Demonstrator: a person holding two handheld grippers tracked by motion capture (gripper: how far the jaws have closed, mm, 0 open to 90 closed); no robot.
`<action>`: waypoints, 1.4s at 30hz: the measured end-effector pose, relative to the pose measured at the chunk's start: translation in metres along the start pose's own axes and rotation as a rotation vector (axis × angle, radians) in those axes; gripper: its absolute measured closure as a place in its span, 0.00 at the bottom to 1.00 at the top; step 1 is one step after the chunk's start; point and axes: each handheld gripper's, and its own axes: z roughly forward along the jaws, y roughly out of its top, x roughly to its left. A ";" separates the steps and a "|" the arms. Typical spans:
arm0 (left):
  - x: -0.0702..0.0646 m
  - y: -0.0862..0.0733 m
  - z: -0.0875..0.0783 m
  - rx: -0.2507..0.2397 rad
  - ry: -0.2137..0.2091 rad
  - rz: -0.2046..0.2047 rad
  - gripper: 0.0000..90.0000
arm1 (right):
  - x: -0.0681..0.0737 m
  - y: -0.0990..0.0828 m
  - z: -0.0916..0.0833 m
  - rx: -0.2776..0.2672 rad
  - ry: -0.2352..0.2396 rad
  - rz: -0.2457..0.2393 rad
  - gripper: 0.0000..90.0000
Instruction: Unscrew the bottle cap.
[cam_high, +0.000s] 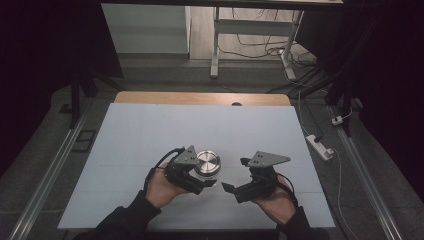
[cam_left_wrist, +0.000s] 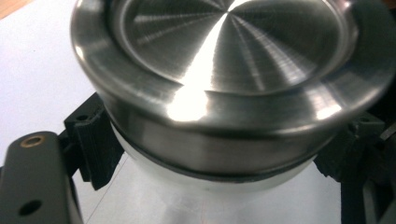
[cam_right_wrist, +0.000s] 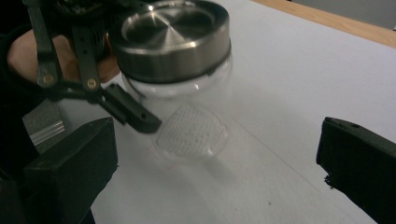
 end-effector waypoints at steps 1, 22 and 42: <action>-0.001 0.000 0.001 -0.007 0.000 -0.008 0.17 | 0.001 0.002 0.001 -0.001 0.002 -0.003 0.00; -0.003 0.002 0.006 0.023 0.035 -0.039 0.17 | 0.012 0.037 0.036 -0.007 0.000 0.004 0.07; -0.001 0.002 0.004 0.007 -0.065 -0.015 0.17 | 0.010 0.043 0.043 -0.008 0.120 -0.107 0.22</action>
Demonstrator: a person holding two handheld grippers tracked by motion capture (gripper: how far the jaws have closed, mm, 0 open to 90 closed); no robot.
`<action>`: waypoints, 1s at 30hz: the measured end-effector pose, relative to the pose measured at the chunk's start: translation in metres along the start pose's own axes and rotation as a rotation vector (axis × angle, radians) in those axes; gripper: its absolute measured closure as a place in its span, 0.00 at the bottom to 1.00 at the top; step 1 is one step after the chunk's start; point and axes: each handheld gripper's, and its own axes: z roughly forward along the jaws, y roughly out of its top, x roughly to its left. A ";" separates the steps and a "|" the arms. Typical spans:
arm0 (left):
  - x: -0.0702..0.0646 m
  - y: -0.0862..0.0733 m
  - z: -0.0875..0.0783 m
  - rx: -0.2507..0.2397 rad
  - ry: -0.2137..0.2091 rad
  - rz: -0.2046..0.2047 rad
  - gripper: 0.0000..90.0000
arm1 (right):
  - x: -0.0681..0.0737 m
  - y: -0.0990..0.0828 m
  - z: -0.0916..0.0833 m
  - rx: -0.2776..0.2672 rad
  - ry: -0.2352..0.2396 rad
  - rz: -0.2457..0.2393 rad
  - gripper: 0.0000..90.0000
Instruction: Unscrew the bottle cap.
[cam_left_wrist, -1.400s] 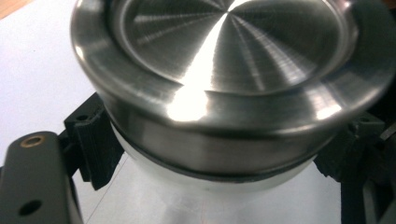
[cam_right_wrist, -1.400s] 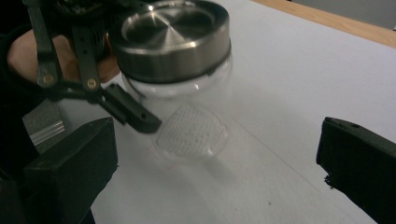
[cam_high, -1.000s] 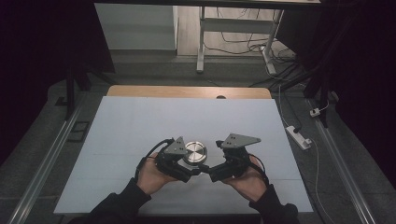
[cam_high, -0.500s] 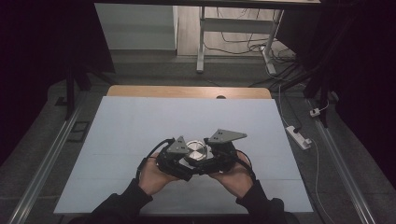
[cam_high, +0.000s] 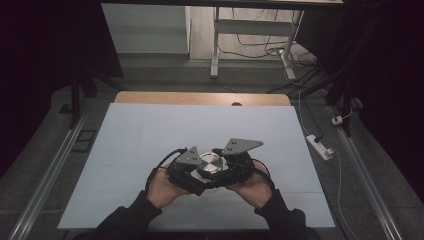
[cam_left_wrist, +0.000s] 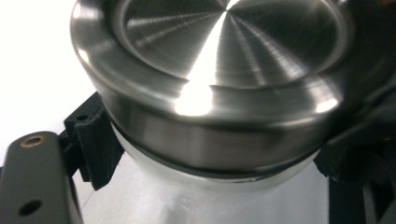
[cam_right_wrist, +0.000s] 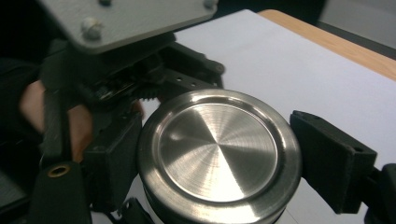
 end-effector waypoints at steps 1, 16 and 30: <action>0.000 0.000 0.000 0.001 -0.009 0.009 0.17 | -0.002 0.000 -0.001 0.002 0.025 -0.011 0.22; -0.003 0.002 -0.003 0.001 0.008 0.010 0.17 | -0.002 0.003 -0.005 -0.012 0.092 -0.006 0.03; -0.003 0.002 -0.003 0.024 0.056 0.004 0.17 | 0.013 0.000 0.002 -0.022 -0.100 0.024 0.22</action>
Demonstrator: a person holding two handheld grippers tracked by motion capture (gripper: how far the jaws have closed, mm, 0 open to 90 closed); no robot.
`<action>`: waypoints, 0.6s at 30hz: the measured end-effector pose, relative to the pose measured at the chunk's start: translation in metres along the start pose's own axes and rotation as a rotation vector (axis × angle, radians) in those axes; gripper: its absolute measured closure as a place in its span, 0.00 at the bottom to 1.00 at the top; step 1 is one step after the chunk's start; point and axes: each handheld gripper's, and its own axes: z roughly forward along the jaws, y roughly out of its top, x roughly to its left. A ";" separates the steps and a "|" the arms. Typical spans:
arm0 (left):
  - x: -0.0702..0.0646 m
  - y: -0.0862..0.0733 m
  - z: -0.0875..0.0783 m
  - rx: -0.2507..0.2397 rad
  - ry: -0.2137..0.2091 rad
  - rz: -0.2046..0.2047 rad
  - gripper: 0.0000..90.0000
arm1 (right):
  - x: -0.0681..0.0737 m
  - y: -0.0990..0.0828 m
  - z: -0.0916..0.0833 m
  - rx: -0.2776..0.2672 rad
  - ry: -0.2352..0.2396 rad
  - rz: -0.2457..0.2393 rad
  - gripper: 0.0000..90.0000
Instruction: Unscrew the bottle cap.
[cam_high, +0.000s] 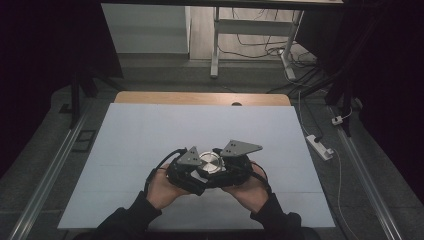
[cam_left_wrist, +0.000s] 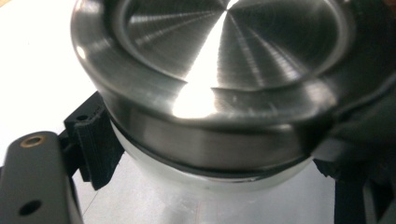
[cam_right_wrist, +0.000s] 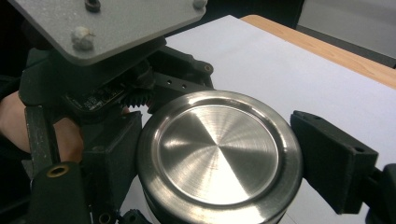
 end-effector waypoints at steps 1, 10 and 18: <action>0.000 0.000 0.000 -0.002 -0.008 0.004 0.17 | 0.000 0.000 0.000 0.000 0.000 0.000 0.22; 0.000 -0.001 -0.005 -0.027 -0.153 0.065 0.17 | -0.019 0.002 -0.007 0.006 0.262 -0.090 0.22; -0.002 0.001 -0.006 -0.028 -0.142 0.068 0.17 | -0.027 0.000 -0.014 -0.021 0.298 -0.098 0.04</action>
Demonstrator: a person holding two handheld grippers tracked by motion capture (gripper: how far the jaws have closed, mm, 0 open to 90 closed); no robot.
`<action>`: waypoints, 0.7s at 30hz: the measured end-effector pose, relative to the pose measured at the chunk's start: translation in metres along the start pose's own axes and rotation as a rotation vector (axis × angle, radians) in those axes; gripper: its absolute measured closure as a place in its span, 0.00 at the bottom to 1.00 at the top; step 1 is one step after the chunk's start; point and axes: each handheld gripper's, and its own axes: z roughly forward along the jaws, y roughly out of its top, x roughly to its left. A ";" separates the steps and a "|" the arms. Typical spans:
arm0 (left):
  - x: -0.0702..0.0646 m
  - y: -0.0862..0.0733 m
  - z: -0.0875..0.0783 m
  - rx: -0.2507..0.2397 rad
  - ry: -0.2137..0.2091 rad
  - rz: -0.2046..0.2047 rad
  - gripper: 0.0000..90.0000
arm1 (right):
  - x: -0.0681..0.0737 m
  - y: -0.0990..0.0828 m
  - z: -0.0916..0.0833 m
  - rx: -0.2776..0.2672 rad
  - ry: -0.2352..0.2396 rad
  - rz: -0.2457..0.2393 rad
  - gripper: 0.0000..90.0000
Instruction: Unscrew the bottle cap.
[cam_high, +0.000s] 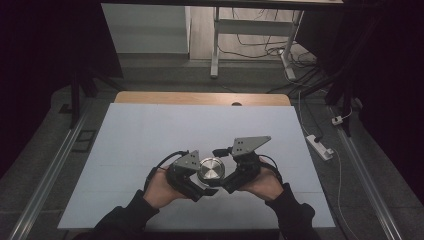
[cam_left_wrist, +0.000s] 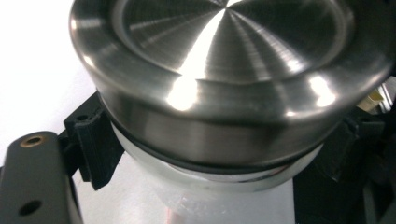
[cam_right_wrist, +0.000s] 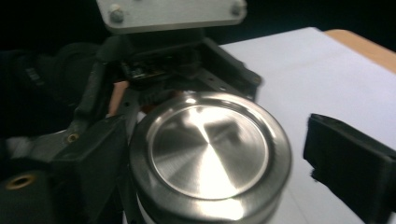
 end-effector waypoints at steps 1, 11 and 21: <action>0.001 0.000 -0.001 0.001 0.012 -0.010 0.17 | 0.002 0.001 -0.001 0.005 -0.040 0.011 0.02; 0.005 -0.003 -0.001 0.013 0.134 -0.087 0.17 | 0.023 0.008 0.006 0.005 -0.296 0.104 0.07; 0.002 -0.002 0.000 0.019 0.136 -0.082 0.17 | 0.030 0.005 0.019 0.004 -0.331 0.117 0.22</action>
